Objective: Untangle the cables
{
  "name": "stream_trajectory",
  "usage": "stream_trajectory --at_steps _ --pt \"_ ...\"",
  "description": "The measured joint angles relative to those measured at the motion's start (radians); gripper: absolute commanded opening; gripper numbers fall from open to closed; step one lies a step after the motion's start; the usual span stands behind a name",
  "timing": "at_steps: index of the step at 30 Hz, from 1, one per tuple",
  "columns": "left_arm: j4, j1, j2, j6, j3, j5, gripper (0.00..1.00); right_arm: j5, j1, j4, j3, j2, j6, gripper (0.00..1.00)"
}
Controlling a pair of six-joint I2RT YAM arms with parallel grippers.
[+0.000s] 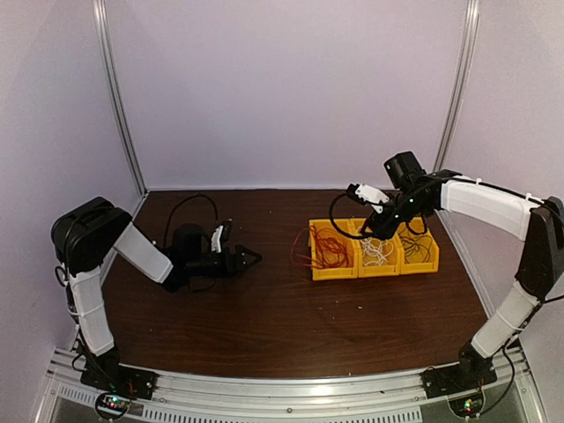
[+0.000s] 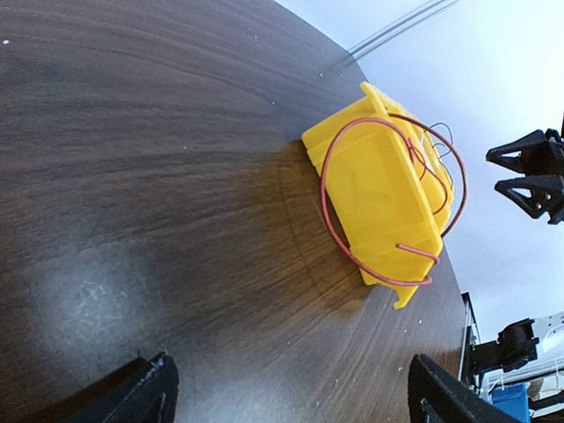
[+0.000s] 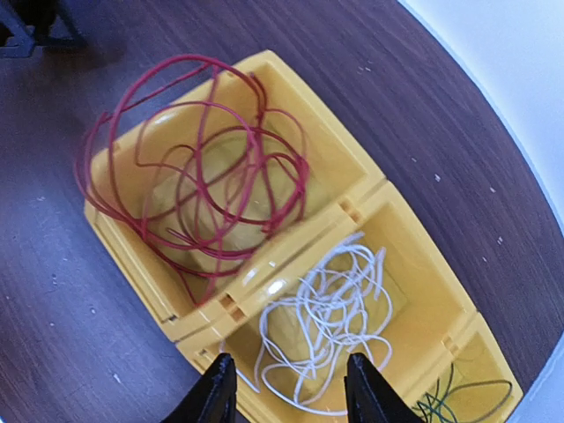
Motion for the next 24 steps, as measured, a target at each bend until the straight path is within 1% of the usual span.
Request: stream_trajectory --at_steps 3,6,9,13,17,20,22,24 --pt "0.003 -0.011 0.052 -0.064 0.062 0.014 0.85 -0.023 0.050 -0.013 0.053 0.062 -0.006 0.43" --pt "-0.003 -0.034 0.101 -0.113 0.151 0.016 0.78 -0.038 0.056 -0.024 0.070 0.085 -0.006 0.43" --pt "-0.020 -0.057 0.150 -0.158 0.243 0.017 0.68 -0.037 0.053 -0.028 0.070 0.081 -0.006 0.43" --pt "-0.082 -0.079 0.217 -0.210 0.344 0.009 0.56 -0.018 0.047 -0.019 0.040 0.031 -0.006 0.43" --pt "-0.163 -0.099 0.277 -0.236 0.436 0.005 0.45 -0.015 0.018 0.001 -0.008 -0.064 -0.002 0.43" --pt "-0.190 -0.111 0.313 -0.248 0.492 0.010 0.33 -0.012 -0.005 0.025 -0.034 -0.110 0.002 0.43" --pt "-0.193 -0.119 0.337 -0.259 0.526 0.019 0.28 -0.011 -0.017 0.037 -0.051 -0.129 0.005 0.43" --pt "-0.189 -0.125 0.354 -0.274 0.544 0.032 0.20 -0.011 -0.027 0.047 -0.065 -0.135 0.007 0.43"
